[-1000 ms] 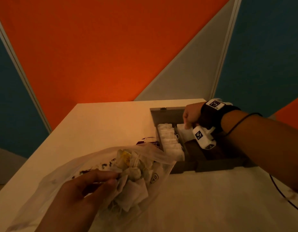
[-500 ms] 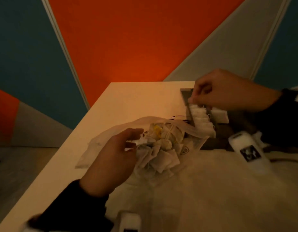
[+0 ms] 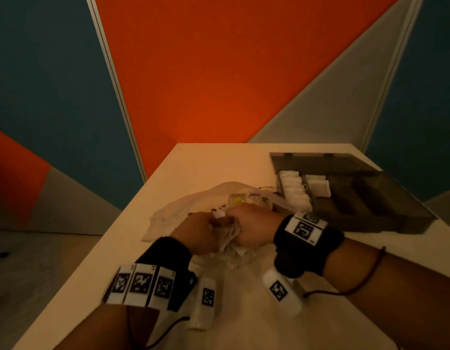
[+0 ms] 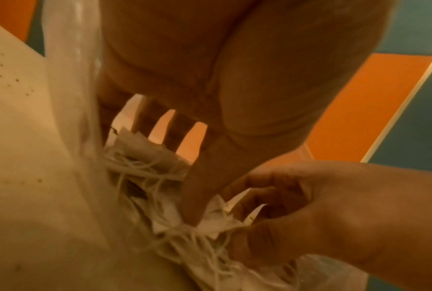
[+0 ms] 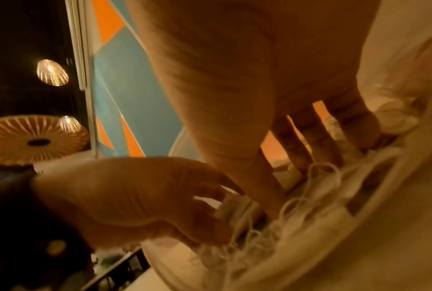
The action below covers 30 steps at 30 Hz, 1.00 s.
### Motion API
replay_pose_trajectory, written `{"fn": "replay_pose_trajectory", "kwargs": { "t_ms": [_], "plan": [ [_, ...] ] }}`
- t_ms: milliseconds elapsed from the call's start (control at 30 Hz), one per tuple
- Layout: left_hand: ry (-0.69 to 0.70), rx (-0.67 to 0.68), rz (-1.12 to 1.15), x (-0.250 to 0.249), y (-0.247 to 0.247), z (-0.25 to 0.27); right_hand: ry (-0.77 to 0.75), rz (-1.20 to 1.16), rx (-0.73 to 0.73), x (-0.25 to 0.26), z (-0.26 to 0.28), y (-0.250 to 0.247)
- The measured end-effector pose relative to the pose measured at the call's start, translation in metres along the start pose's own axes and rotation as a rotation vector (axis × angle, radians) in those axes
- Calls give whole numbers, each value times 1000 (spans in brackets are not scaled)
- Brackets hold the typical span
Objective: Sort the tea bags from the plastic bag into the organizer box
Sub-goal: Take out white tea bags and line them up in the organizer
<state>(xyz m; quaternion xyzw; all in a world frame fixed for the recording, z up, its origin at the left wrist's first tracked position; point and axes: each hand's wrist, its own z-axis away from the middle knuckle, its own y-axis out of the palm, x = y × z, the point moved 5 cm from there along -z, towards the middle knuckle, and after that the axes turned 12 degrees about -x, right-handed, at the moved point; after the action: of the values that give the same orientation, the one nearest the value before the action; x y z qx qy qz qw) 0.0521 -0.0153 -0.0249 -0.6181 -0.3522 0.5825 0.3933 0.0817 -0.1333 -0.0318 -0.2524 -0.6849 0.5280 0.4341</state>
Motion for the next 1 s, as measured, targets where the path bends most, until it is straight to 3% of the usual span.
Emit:
{"fn": "replay_pose_trajectory", "kwargs": {
  "t_ms": [100, 300, 433, 533, 600, 700, 733, 1000],
  "plan": [
    [-39, -3, -13, 3, -1, -2, 65, 55, -30, -5, -6, 2],
    [-137, -34, 140, 11, -3, -2, 125, -241, -250, -14, 5, -35],
    [-103, -64, 50, 10, 1, -3, 329, -527, -347, -31, 13, -49],
    [33, -172, -33, 0, -1, -4, 450, -754, -345, -42, 24, -51],
    [100, -201, 178, -13, -2, -1, 495, -908, -309, -45, 30, -50],
    [-14, -126, 788, -29, -1, 4, 548, -1046, -264, -48, 35, -46],
    [-52, -133, 894, -30, 0, 2, 551, -1061, -263, -47, 37, -46],
    [-184, -221, 943, -26, 3, -3, 600, -1050, -242, -48, 47, -41]
  ]
}}
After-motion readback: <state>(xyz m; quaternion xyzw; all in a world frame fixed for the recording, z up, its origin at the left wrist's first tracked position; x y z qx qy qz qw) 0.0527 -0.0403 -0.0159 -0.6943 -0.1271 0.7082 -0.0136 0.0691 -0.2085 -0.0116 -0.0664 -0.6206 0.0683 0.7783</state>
